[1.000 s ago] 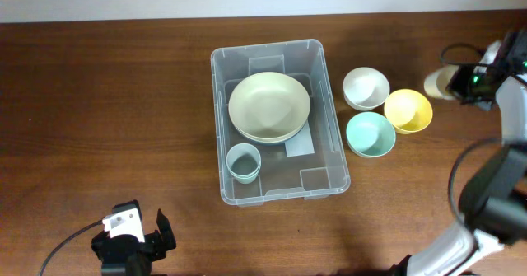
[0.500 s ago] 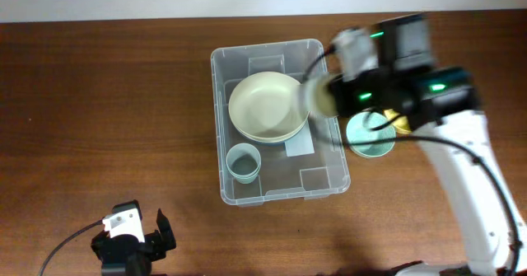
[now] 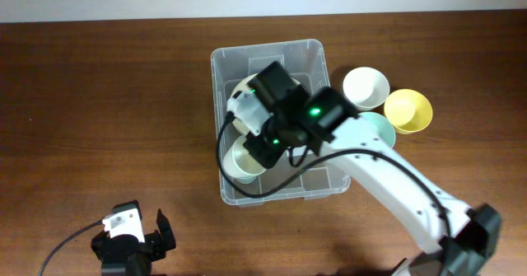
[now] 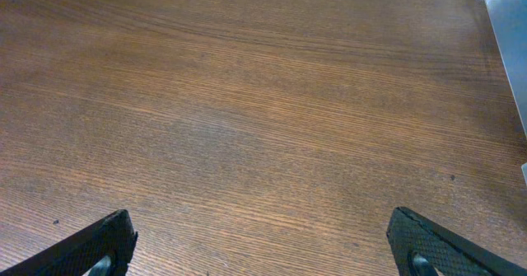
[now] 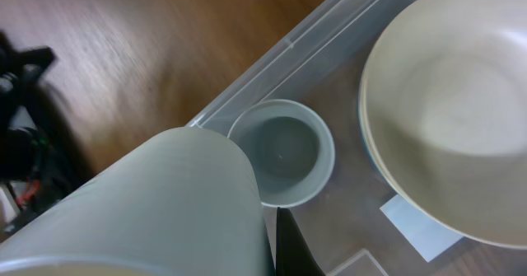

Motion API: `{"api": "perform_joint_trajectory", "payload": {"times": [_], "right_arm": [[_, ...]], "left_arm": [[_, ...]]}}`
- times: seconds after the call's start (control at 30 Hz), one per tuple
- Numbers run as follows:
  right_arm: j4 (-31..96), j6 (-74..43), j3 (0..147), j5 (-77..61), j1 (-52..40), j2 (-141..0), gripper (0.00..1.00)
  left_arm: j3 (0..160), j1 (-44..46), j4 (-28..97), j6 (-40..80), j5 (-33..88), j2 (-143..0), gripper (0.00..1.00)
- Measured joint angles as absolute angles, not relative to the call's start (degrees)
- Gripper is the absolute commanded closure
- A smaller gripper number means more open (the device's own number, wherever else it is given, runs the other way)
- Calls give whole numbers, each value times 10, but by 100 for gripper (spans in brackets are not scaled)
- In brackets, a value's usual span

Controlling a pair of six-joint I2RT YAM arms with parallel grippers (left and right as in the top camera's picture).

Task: Pack container
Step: 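Carry the white cup and stack it onto the cups in the container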

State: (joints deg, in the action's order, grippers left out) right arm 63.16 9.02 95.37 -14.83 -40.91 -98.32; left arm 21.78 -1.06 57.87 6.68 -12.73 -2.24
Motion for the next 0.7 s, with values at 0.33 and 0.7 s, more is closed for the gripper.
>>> {"api": "perform_joint_trajectory", "payload": {"times": [0.33, 0.7], "right_arm": [[618, 90, 954, -118, -418, -1059, 96], [599, 74, 954, -79, -418, -1060, 96]], "left_arm": [[218, -11, 579, 67, -127, -22, 0], [218, -11, 579, 67, -127, -22, 0]]}}
